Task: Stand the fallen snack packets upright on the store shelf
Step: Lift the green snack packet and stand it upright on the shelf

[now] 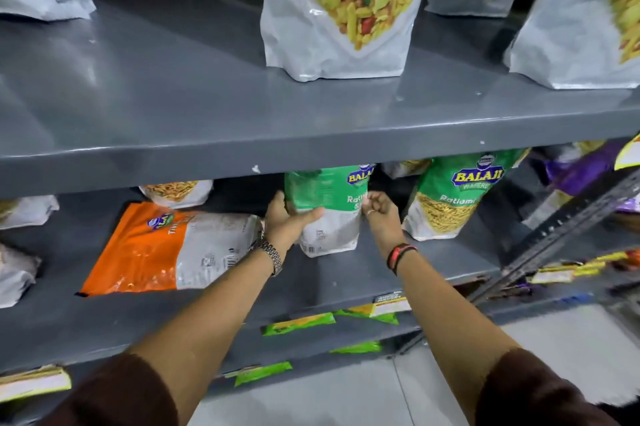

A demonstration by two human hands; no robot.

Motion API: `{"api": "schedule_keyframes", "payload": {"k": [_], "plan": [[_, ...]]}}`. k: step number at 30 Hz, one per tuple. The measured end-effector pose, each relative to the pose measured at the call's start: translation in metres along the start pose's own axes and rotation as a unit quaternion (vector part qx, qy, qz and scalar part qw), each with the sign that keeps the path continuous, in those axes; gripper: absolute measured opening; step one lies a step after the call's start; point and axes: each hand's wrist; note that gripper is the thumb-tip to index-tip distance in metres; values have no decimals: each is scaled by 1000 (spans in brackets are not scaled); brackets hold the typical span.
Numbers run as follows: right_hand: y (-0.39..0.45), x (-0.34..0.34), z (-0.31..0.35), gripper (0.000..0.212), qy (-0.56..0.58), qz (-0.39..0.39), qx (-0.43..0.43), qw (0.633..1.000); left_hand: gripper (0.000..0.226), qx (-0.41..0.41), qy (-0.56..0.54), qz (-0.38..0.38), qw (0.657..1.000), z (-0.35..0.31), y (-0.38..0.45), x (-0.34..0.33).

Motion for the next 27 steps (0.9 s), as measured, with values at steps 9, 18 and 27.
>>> {"api": "schedule_keyframes", "payload": {"k": [9, 18, 27], "plan": [[-2, 18, -11, 54, -76, 12, -128, 989, 64, 310, 21, 97, 945, 40, -19, -3], [-49, 26, -22, 52, -53, 191, -164, 966, 41, 247, -151, 62, 955, 31, 17, -34], [-32, 58, -20, 47, -144, 162, -125, 968, 42, 181, -6, -24, 983, 52, 16, -20]]}}
Point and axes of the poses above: each hand's wrist, its own y-axis towards the middle knuckle, its own x-axis out of the back of the hand, z = x × y, and after that the axes turned 8 degrees about -y, right-handed
